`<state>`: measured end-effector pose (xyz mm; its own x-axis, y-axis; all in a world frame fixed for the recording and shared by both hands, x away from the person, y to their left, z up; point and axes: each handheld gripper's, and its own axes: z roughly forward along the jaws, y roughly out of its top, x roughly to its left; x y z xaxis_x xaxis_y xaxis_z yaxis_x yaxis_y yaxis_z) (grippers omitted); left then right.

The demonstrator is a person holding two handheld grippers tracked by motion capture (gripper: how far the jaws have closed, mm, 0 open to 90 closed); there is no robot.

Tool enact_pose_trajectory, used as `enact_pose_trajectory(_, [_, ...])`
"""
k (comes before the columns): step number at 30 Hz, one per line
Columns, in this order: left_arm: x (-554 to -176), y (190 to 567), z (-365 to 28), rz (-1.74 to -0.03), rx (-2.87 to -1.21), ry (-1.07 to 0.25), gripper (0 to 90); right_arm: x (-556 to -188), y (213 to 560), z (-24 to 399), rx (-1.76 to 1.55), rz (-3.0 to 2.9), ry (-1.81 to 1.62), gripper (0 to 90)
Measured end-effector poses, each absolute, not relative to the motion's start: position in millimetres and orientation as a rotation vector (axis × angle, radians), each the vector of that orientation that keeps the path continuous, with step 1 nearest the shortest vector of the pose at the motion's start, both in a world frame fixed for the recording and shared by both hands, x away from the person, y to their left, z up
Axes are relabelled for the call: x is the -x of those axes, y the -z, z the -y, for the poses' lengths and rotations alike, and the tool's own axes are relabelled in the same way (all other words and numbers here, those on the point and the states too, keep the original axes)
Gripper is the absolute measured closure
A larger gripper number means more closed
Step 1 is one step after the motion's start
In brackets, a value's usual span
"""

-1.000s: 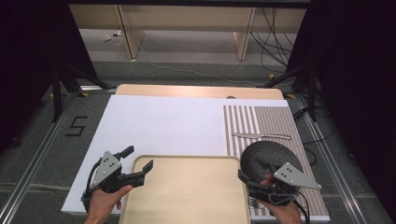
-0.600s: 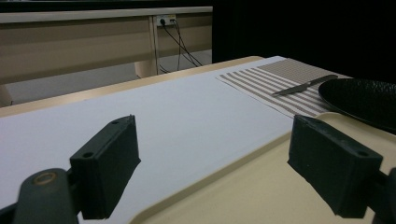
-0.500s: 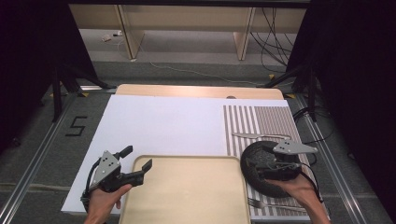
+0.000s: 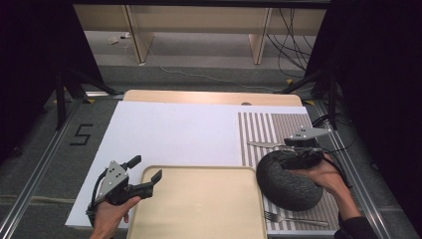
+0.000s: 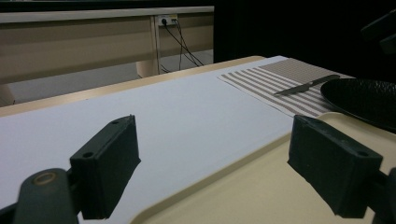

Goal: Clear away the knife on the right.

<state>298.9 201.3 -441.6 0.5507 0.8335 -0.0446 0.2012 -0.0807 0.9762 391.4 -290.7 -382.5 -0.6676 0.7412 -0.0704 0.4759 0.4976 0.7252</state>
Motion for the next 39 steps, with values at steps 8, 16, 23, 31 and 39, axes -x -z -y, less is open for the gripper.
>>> enact_pose_trajectory(8, [-299.3,442.1,-201.2,-0.894,-1.606,-0.67,16.0,-426.9,387.5,300.5,-1.059,-2.447,-0.863,25.3])
enact_pose_trajectory(16, [-299.6,442.0,-201.2,-0.899,-1.598,-0.668,16.0,-461.0,390.7,312.5,-1.156,-2.501,-0.733,24.8])
enact_pose_trajectory(23, [-299.8,442.5,-201.5,-0.901,-1.598,-0.666,16.0,-486.1,400.0,320.2,-1.212,-2.524,-0.601,25.2])
enact_pose_trajectory(31, [-299.4,442.8,-201.6,-0.899,-1.605,-0.669,16.0,-502.6,411.5,323.5,-1.224,-2.574,-0.469,26.1])
enact_pose_trajectory(39, [-299.6,442.7,-200.6,-0.894,-1.607,-0.672,16.1,-511.5,423.3,327.9,-1.266,-2.583,-0.38,27.2])
